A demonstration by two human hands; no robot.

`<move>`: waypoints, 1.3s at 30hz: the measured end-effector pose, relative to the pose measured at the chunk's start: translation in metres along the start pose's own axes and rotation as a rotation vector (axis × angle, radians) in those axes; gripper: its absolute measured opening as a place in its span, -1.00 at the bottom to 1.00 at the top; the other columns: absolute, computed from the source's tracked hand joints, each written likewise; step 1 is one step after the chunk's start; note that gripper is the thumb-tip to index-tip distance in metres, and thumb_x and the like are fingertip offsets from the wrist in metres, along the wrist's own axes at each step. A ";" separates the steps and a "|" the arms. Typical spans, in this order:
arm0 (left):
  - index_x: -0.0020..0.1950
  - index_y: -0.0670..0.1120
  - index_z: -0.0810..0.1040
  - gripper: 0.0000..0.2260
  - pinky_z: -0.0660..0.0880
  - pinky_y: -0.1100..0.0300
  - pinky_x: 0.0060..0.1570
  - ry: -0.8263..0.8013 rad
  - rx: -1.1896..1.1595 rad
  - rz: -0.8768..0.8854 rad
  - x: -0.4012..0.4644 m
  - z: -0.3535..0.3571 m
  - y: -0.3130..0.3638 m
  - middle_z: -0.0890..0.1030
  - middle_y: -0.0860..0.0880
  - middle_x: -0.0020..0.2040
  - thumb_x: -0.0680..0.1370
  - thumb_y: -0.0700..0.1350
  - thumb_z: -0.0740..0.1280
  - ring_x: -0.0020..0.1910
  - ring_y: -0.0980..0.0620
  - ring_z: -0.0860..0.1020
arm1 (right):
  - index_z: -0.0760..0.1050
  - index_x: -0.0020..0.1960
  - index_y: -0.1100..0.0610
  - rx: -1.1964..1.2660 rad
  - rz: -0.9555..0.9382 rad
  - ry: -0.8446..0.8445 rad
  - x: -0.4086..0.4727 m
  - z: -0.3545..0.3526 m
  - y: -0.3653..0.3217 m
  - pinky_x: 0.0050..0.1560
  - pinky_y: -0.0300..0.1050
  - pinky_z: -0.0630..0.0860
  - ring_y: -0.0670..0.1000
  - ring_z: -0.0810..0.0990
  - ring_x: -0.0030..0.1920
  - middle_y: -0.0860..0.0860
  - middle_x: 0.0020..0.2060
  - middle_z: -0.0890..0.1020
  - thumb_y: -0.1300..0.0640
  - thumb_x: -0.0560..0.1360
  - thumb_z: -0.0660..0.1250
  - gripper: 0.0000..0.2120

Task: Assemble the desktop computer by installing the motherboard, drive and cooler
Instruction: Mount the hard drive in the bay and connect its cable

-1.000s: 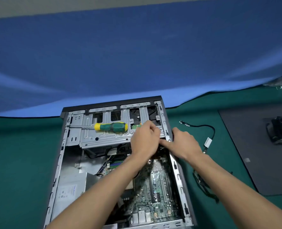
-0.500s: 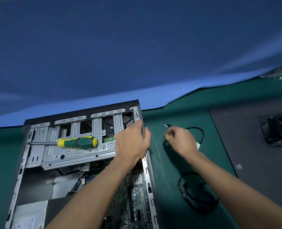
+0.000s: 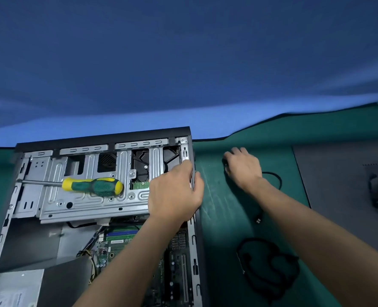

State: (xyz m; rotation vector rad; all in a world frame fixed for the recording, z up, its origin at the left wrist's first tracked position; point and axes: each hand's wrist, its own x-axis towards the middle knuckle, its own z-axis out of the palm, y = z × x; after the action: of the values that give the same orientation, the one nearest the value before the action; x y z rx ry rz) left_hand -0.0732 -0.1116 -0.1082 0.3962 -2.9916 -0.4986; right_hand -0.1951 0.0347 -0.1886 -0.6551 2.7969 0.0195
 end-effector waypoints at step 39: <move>-0.31 -0.08 0.34 -0.67 0.10 0.41 -0.62 -0.335 -1.315 -0.417 -0.039 -0.106 -0.045 0.33 0.04 -0.55 0.65 -0.04 0.12 -0.64 0.15 0.18 | 0.53 -0.32 0.06 1.251 -0.145 0.034 -0.113 -0.137 -0.143 -0.40 -0.21 0.26 -0.10 0.28 -0.50 -0.13 -0.59 0.39 0.19 0.41 0.48 -0.82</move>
State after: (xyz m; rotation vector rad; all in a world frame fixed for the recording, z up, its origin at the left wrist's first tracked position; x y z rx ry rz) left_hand -0.0120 -0.1750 -0.0250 0.7744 -2.0569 -2.4417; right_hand -0.0700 -0.0541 -0.0197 -0.4684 2.1247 -1.5758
